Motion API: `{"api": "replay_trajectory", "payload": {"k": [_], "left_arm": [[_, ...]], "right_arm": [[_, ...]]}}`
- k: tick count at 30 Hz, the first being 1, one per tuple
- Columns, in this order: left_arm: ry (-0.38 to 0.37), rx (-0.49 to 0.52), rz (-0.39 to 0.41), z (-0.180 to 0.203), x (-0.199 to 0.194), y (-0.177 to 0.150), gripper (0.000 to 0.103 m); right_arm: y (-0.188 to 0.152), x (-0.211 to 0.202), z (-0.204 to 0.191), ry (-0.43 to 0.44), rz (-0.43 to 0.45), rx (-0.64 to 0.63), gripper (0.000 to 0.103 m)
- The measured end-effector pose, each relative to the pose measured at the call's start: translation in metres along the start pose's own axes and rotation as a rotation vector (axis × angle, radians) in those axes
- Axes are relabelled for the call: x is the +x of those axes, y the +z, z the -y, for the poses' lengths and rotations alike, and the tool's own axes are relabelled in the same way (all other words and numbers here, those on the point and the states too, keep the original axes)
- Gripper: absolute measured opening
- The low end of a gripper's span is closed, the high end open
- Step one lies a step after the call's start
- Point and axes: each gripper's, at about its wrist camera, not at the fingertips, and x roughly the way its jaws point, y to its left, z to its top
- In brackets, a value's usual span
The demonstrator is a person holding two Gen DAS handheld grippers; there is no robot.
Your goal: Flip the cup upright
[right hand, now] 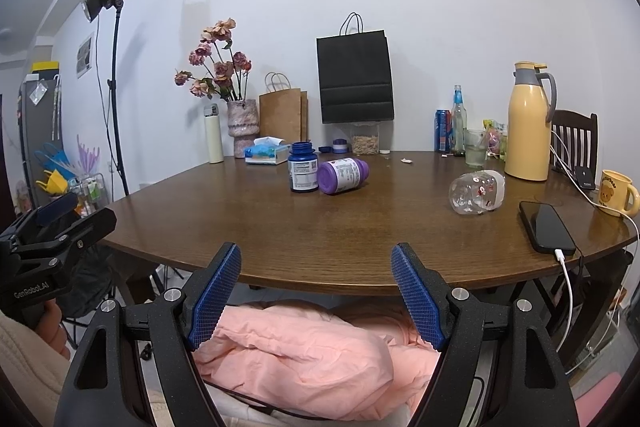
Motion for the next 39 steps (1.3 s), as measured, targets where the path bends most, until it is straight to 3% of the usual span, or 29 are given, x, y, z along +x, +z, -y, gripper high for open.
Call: {"api": "replay_trajectory", "payload": {"k": [39], "left_arm": [[-0.002, 0.001, -0.005, 0.0002, 0.0018, -0.0028, 0.103]], "right_arm": [[-0.004, 0.0027, -0.001, 0.005, -0.009, 0.001, 0.082]]}}
